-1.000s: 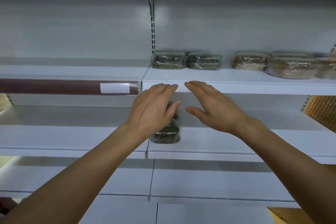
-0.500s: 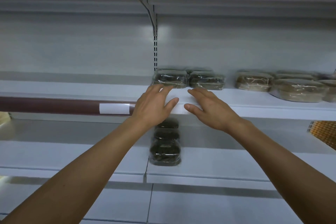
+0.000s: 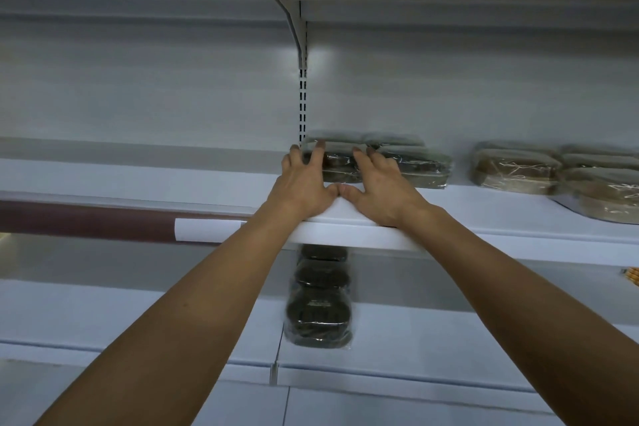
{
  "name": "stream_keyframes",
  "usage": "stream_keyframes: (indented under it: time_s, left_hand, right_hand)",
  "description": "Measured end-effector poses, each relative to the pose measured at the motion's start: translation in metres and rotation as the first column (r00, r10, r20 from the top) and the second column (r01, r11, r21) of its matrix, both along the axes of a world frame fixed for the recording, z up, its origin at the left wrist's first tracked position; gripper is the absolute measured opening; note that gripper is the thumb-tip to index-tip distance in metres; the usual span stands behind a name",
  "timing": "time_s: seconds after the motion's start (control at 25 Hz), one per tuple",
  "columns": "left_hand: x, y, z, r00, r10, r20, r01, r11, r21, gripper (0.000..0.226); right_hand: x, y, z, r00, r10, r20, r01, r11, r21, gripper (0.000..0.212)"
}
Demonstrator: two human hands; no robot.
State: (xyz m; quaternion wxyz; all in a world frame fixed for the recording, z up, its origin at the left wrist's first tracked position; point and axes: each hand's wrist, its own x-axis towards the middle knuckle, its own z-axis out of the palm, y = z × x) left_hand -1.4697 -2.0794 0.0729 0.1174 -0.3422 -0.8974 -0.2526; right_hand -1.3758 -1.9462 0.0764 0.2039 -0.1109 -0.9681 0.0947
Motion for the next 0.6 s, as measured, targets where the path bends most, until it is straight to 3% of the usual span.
stream_keyframes:
  time_s: [0.16,0.4,0.6]
  left_hand:
    - [-0.014,0.006,-0.004,1.0,0.012,-0.005,-0.012,1.0,0.019,0.084]
    - [-0.007,0.0,-0.006,0.999,-0.037,-0.019,0.04,0.983,0.179,0.066]
    - [0.001,-0.004,-0.005,0.997,0.012,-0.076,0.0,0.987,0.162,0.08]
  right_hand:
    - [-0.01,0.004,-0.003,0.999,-0.042,0.027,0.042,0.999,0.011,0.082]
    - [-0.006,0.006,-0.004,1.0,-0.021,0.0,0.021,0.999,-0.043,0.08]
    - [0.002,0.001,-0.005,0.995,-0.038,-0.097,0.028,0.995,-0.098,0.081]
